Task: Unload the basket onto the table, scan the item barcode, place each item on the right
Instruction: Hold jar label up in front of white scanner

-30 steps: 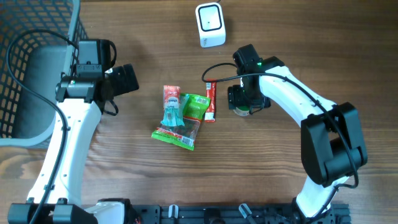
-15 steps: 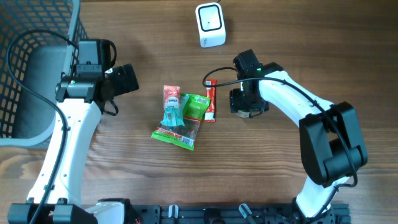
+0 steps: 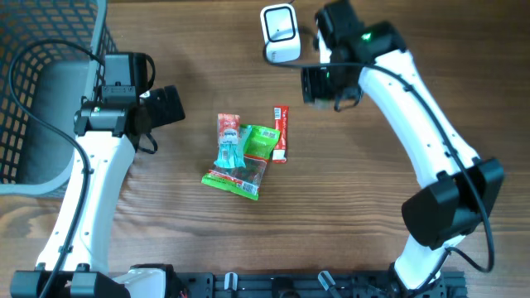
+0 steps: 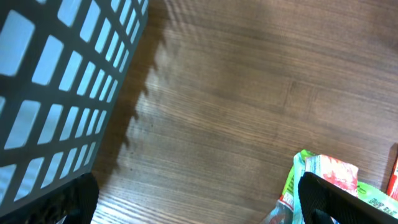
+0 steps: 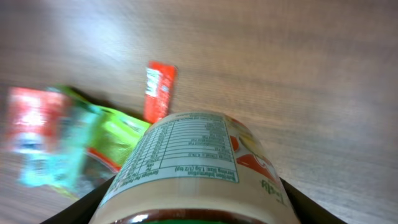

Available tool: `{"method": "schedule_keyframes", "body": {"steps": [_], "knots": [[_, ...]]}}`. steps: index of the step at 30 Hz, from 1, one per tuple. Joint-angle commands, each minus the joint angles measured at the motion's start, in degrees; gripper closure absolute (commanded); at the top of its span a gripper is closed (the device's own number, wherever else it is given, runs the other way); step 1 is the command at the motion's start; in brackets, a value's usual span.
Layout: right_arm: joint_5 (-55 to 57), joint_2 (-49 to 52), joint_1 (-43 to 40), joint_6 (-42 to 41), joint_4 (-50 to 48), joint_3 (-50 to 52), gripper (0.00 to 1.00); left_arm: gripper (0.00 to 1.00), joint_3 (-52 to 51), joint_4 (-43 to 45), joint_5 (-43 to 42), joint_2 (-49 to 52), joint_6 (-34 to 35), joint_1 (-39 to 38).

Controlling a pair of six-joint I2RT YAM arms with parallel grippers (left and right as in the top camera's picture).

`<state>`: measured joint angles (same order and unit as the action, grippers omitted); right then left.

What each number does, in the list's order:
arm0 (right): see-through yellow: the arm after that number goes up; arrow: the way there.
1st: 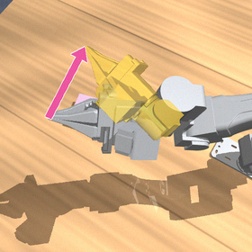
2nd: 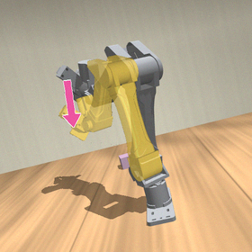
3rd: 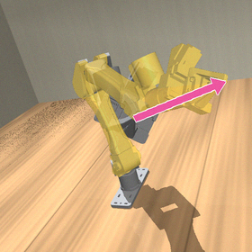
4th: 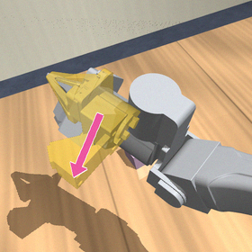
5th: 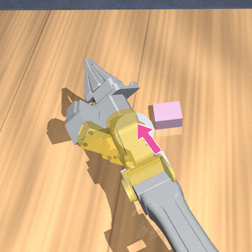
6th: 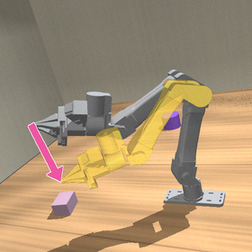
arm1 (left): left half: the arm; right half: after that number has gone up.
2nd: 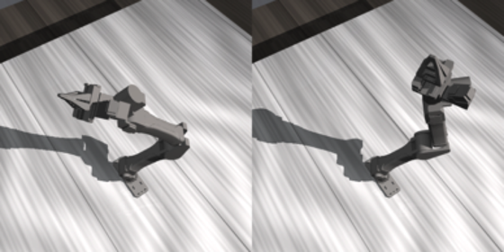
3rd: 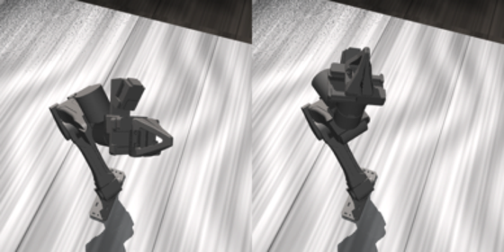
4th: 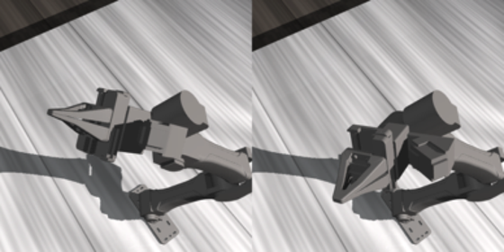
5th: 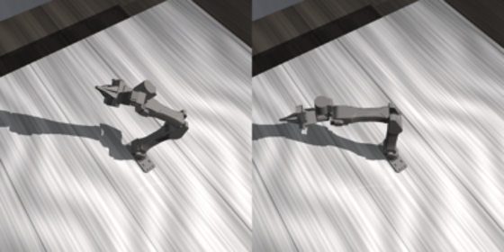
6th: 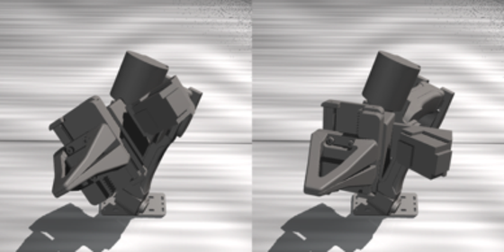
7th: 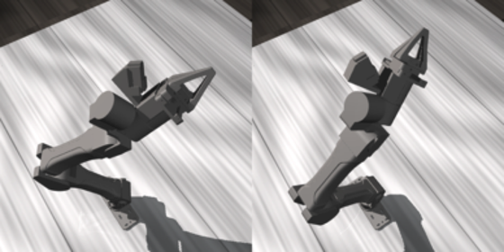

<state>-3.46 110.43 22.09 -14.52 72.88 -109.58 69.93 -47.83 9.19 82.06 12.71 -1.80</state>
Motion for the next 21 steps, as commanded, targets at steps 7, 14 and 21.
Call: {"method": "schedule_keyframes", "body": {"steps": [7,14,21], "knots": [[-2.62,5.84,-0.39,1.01,-10.51,-12.17,0.67,0.00,0.37,0.00,0.33,-0.20,-0.50,0.33],[0.85,19.04,-0.39,1.01,-38.25,-11.87,0.74,0.00,0.37,0.00,0.31,-0.20,-0.50,0.33],[5.60,29.49,-0.39,0.76,-66.31,-11.85,0.88,0.00,0.37,0.00,0.33,-0.20,-0.50,0.33]]}}
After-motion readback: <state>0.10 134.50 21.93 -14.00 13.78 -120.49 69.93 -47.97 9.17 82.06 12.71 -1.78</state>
